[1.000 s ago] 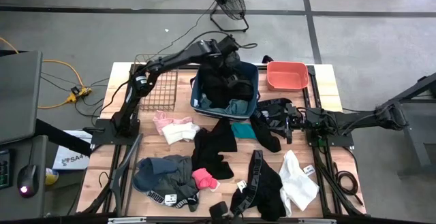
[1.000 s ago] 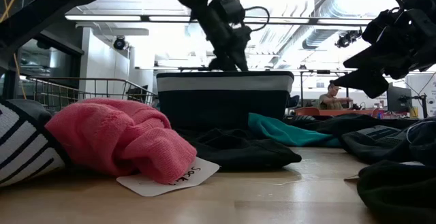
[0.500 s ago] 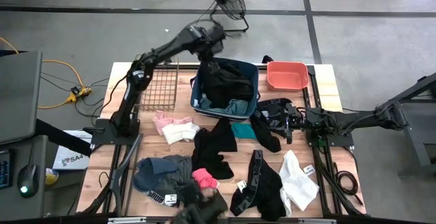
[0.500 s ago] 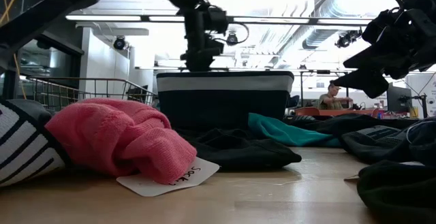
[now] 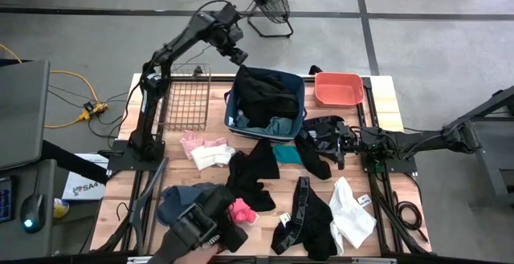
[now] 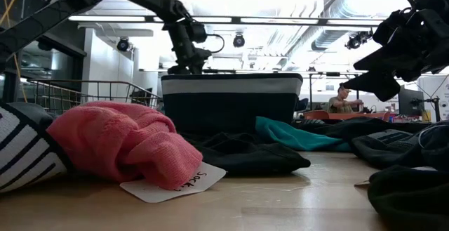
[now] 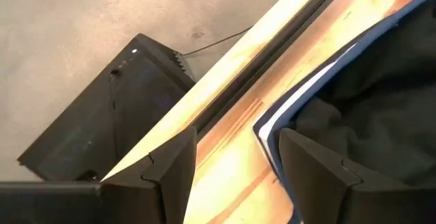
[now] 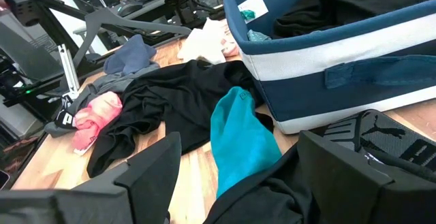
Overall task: Pick & Place Cloths
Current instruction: Put black shirt into the blue laundry organizer
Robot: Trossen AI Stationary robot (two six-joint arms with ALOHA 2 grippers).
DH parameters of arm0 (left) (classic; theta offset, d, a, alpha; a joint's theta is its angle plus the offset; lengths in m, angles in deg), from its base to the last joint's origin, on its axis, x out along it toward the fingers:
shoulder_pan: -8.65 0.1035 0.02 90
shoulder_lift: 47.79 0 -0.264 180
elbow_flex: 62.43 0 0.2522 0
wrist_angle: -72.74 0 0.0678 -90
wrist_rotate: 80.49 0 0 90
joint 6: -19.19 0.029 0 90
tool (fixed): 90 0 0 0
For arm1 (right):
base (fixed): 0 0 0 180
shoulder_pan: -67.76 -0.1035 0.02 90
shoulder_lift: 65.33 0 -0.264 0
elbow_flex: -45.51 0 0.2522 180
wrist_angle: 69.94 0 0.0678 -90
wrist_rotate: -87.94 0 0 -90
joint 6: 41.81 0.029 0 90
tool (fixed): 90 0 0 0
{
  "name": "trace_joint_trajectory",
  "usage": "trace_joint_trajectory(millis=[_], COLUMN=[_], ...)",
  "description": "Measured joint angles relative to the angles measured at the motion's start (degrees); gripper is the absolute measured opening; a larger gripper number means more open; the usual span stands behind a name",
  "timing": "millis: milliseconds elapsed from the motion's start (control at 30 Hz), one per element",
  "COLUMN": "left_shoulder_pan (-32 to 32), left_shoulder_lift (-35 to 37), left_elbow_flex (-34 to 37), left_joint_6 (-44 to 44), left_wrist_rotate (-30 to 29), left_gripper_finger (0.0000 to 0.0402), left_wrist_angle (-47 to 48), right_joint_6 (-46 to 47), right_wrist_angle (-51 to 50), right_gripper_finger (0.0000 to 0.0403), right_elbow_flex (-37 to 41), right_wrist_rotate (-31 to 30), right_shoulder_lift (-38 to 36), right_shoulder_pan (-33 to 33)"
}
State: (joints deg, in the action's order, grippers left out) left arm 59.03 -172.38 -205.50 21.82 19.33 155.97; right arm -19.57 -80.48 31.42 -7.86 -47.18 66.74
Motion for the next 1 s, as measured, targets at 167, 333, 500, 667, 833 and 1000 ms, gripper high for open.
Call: trace_joint_trajectory(millis=[167, 333, 500, 667, 833, 1000], left_shoulder_pan=[-0.13, -1.08, -1.65, -2.02, -2.03, -2.41], left_shoulder_lift=[-0.13, -0.95, -1.97, -2.16, -2.16, -2.12], left_elbow_flex=[0.00, 0.00, -0.03, 0.04, 0.05, 1.89], left_joint_6=[-0.43, -0.48, -0.98, -0.99, -0.83, -0.46], left_wrist_rotate=[0.76, 1.71, 2.30, 3.52, 4.29, 3.39], left_gripper_finger=[0.0205, 0.0205, 0.0205, 0.0204, 0.0175, 0.0134], left_wrist_angle=[-0.70, -2.63, -2.89, -3.51, -2.42, -3.25], right_joint_6=[0.00, 0.00, 0.00, 0.00, 0.00, 0.00], right_wrist_angle=[0.01, 0.01, 0.00, 0.02, 0.00, 0.01], right_gripper_finger=[0.0287, 0.0287, 0.0287, 0.0287, 0.0287, 0.0287], right_elbow_flex=[0.02, 0.00, 0.02, 0.00, 0.00, 0.01], right_wrist_rotate=[0.00, 0.00, -0.02, 0.00, 0.00, -0.02], right_shoulder_lift=[0.00, 0.01, 0.00, 0.00, 0.02, 0.01], right_shoulder_pan=[0.00, 0.00, 0.02, 0.00, 0.02, 0.00])
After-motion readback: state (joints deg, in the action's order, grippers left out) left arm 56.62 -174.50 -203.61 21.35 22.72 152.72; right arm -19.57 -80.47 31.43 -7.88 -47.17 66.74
